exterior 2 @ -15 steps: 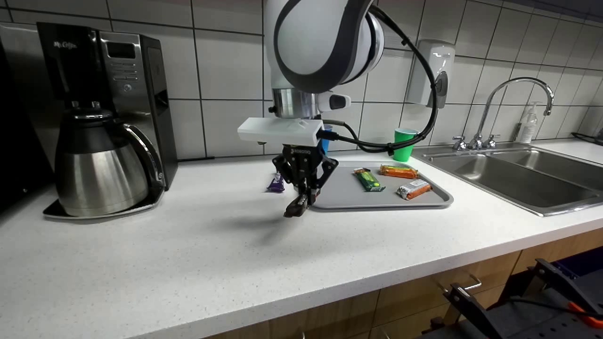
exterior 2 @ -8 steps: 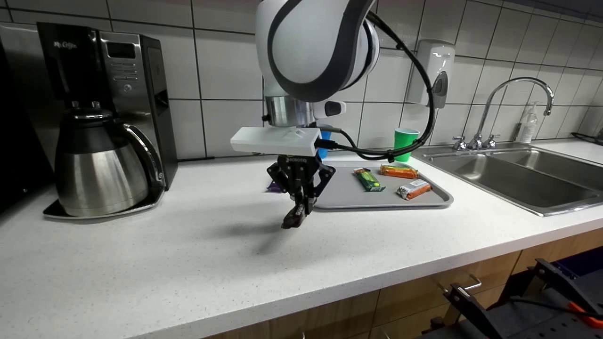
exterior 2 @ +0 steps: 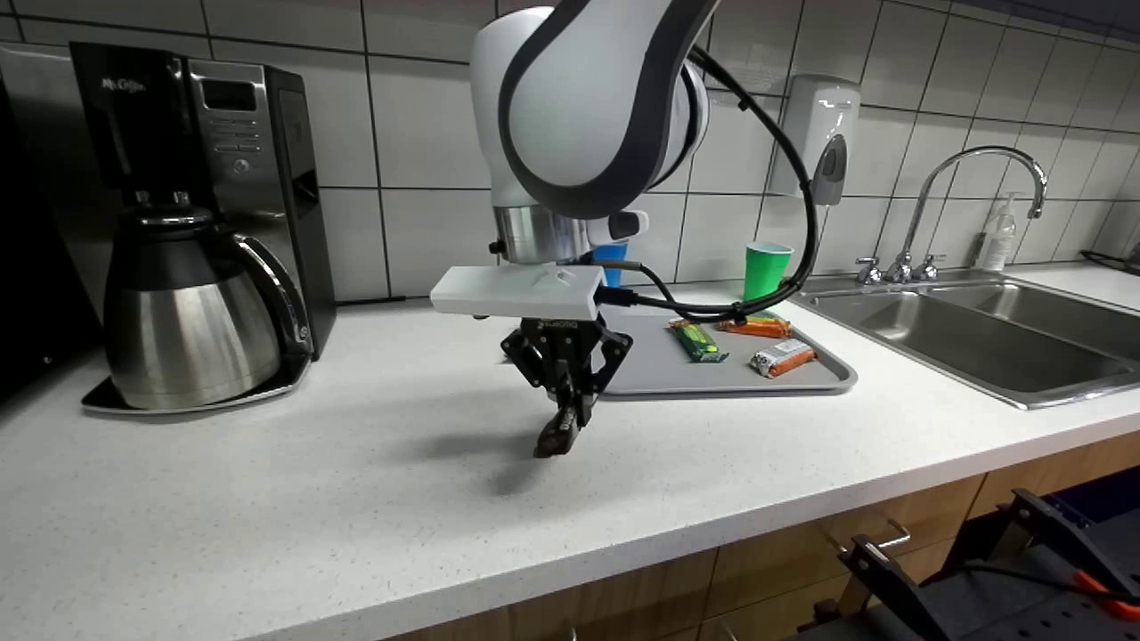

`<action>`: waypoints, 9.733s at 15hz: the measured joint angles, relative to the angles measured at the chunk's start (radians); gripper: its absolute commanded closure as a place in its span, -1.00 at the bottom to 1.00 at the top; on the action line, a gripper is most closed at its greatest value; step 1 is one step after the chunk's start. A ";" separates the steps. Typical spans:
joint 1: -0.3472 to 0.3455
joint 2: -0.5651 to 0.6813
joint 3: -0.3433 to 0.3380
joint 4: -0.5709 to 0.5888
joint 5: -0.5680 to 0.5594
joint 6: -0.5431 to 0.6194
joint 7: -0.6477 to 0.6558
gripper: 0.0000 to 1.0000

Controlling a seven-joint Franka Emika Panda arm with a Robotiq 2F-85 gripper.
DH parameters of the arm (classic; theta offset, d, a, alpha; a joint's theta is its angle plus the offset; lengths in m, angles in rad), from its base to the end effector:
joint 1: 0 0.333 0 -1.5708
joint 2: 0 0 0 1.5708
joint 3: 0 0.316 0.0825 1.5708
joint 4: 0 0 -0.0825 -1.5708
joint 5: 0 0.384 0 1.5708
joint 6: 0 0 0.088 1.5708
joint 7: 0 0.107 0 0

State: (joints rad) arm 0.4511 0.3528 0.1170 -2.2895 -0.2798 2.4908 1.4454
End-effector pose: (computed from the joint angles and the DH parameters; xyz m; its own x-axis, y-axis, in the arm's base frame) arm 0.4312 0.2796 0.1856 0.7999 -0.5955 0.0738 -0.5987 -0.7838 0.1651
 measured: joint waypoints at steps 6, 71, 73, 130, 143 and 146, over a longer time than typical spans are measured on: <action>0.011 0.019 0.000 0.000 -0.004 0.000 0.000 0.92; -0.280 -0.143 -0.157 -0.105 -0.004 0.087 -0.597 -1.00; -0.280 -0.119 -0.168 -0.084 -0.004 0.095 -0.600 -1.00; -0.308 0.237 -0.269 0.284 0.215 0.100 -0.885 0.65; -0.303 0.195 -0.270 0.279 0.216 0.100 -0.885 0.65; -0.293 0.163 -0.270 0.256 0.215 0.100 -0.884 0.65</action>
State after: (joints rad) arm 0.1582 0.5158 -0.1526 -2.0332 -0.0645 2.5904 0.5612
